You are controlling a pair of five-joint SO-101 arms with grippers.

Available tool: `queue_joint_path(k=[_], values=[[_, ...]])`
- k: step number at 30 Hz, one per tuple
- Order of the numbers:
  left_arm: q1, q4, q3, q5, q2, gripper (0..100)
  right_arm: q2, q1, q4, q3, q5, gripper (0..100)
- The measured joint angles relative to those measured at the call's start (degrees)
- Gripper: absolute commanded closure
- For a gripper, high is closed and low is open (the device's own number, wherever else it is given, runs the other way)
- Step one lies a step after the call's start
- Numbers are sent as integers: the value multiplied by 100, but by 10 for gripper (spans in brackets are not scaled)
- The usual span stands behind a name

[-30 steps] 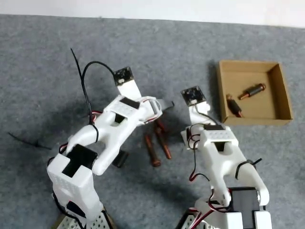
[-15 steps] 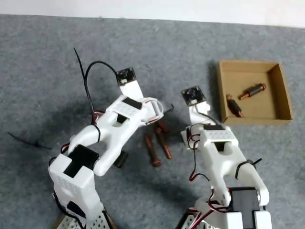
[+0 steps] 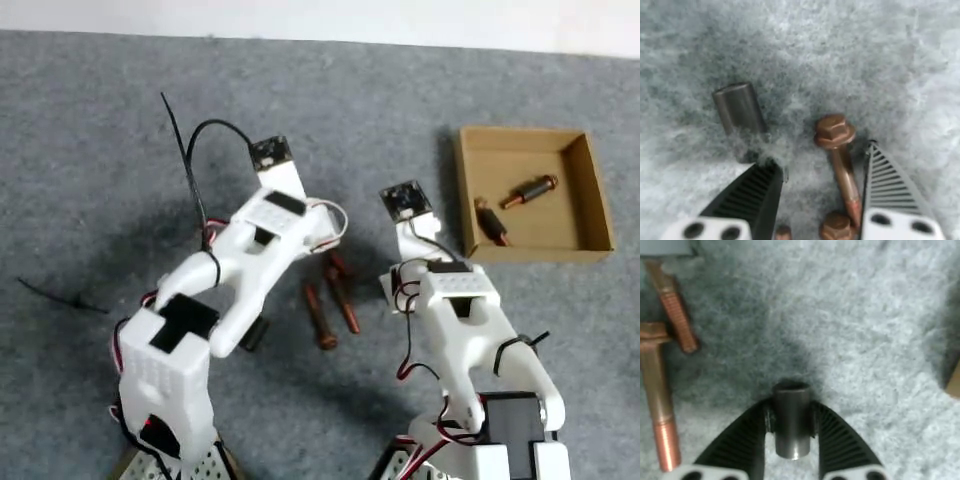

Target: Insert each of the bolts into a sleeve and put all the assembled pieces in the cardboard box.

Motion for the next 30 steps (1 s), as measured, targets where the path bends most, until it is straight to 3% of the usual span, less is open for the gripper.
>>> queue_joint_path(k=[8, 17, 19, 23, 30], values=[[9, 1222, -1275, 26, 756, 766, 0, 0, 0, 0, 0, 994], [9, 1451, -1486, 44, 853, 770, 0, 0, 0, 0, 0, 994], [9, 1459, -1486, 44, 853, 816, 0, 0, 0, 0, 0, 994], [9, 1468, -1495, 62, 853, 1000, 0, 0, 0, 0, 0, 994], [79, 1468, -1512, 18, 879, 995, 0, 0, 0, 0, 0, 994]])
